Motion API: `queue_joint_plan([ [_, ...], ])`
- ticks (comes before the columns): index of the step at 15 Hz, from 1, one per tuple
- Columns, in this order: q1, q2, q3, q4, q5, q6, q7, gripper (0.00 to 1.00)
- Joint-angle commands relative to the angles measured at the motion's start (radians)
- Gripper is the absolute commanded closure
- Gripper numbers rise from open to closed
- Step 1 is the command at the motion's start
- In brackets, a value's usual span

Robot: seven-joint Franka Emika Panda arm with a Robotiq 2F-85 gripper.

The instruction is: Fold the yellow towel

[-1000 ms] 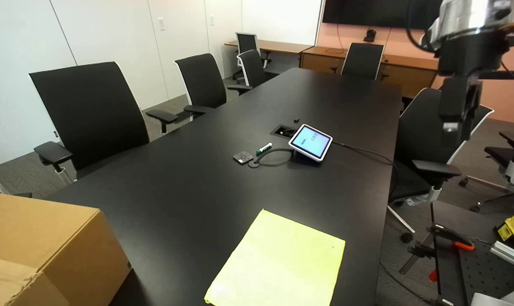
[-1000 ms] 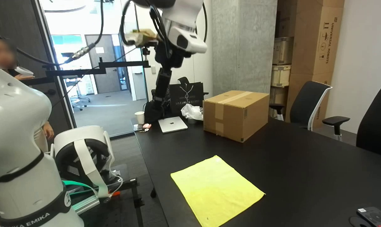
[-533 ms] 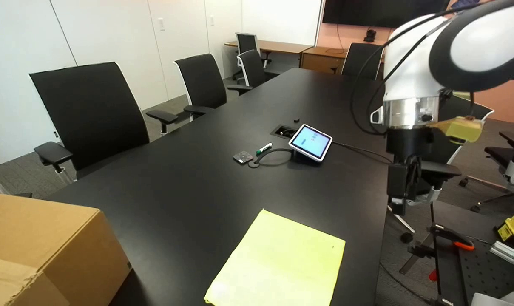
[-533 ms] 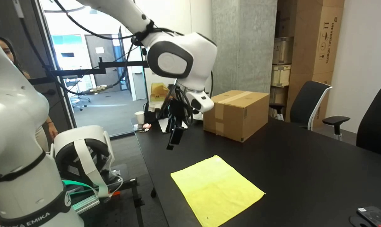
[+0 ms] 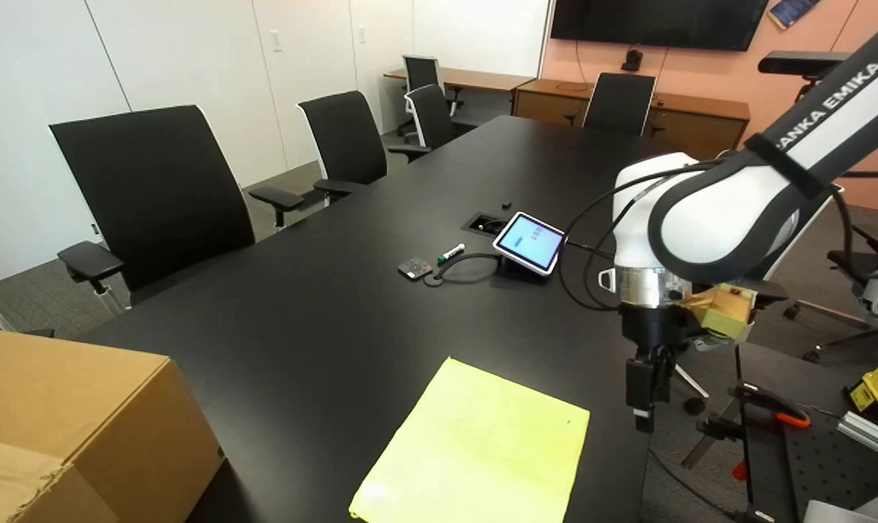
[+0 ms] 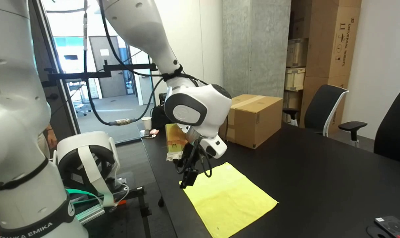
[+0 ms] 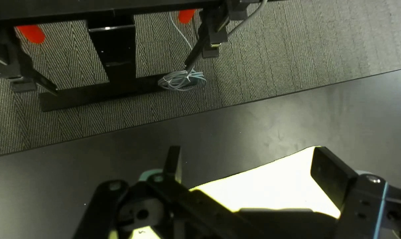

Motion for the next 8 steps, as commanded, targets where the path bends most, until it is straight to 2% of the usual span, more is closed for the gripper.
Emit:
queue_joint_plan([
  [1,-0.01,0.143,0.039,0.057,0.042,0.131,-0.014,0.0],
  [6,-0.043,0.247,0.115,0.063,0.122,0.364,-0.013,0.0],
  [8,-0.055,0.312,0.133,0.079,0.103,0.446,-0.004,0.0],
])
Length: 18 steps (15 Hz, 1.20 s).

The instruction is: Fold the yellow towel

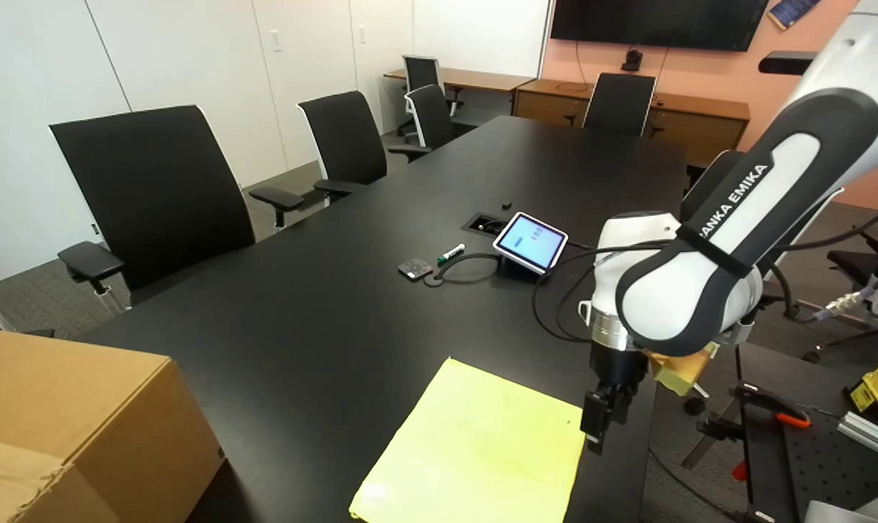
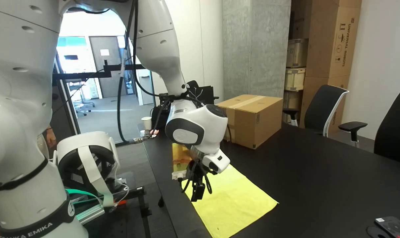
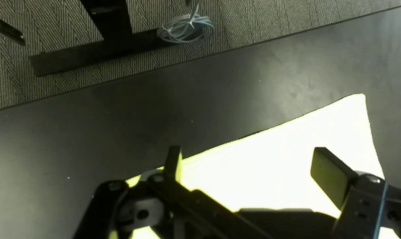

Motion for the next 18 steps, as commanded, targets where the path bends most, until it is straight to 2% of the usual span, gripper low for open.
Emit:
queue_joint_plan([
  [1,-0.044,0.089,0.052,0.026,0.002,0.124,0.005,0.0],
  [8,-0.148,0.195,0.114,0.041,-0.071,0.248,-0.024,0.0],
  [15,-0.196,0.259,0.105,0.056,-0.223,0.329,0.002,0.0],
  [18,-0.187,0.295,0.083,0.077,-0.268,0.366,0.023,0.0],
])
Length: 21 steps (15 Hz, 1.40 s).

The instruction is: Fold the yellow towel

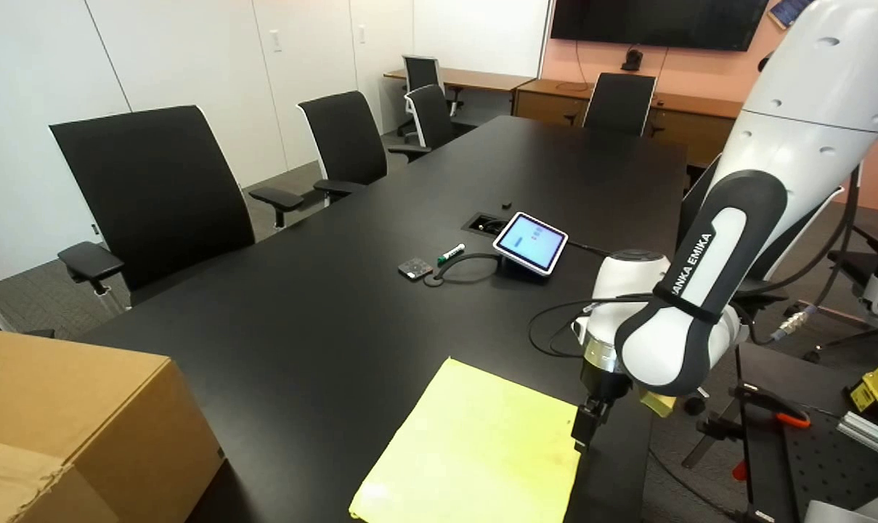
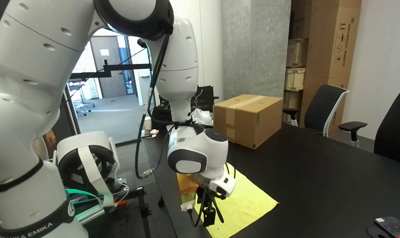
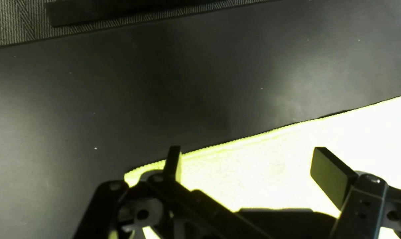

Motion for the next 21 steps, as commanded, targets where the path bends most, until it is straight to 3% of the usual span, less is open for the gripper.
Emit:
queue_joint_plan([
  [1,-0.013,0.057,-0.006,0.037,-0.064,0.066,0.033,0.0],
  [13,0.004,0.191,-0.107,0.17,-0.123,0.158,0.14,0.0],
  [21,-0.019,0.204,-0.091,0.184,-0.128,0.142,0.16,0.0],
])
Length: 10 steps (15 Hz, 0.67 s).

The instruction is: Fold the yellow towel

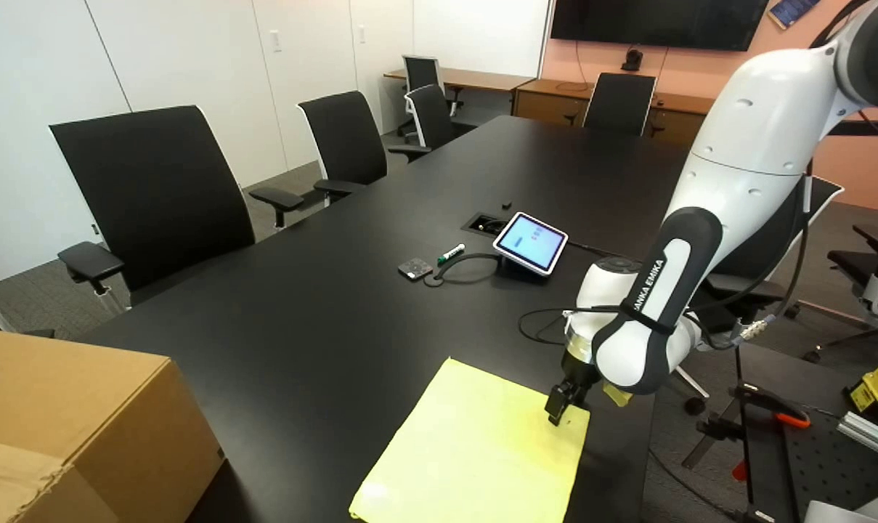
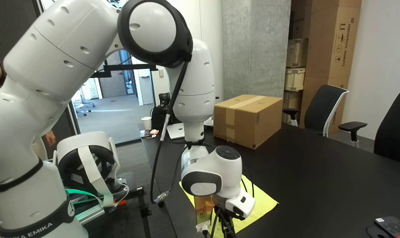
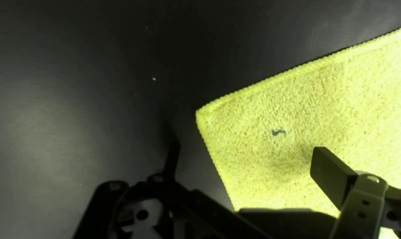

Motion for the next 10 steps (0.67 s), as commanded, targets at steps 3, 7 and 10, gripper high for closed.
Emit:
queue_joint_plan([
  [3,-0.014,0.029,0.009,0.026,-0.029,-0.002,0.034,0.0],
  [7,-0.008,0.025,0.012,0.021,-0.03,-0.008,0.035,0.0],
  [10,0.001,0.014,0.018,0.012,-0.034,-0.013,0.035,0.0],
])
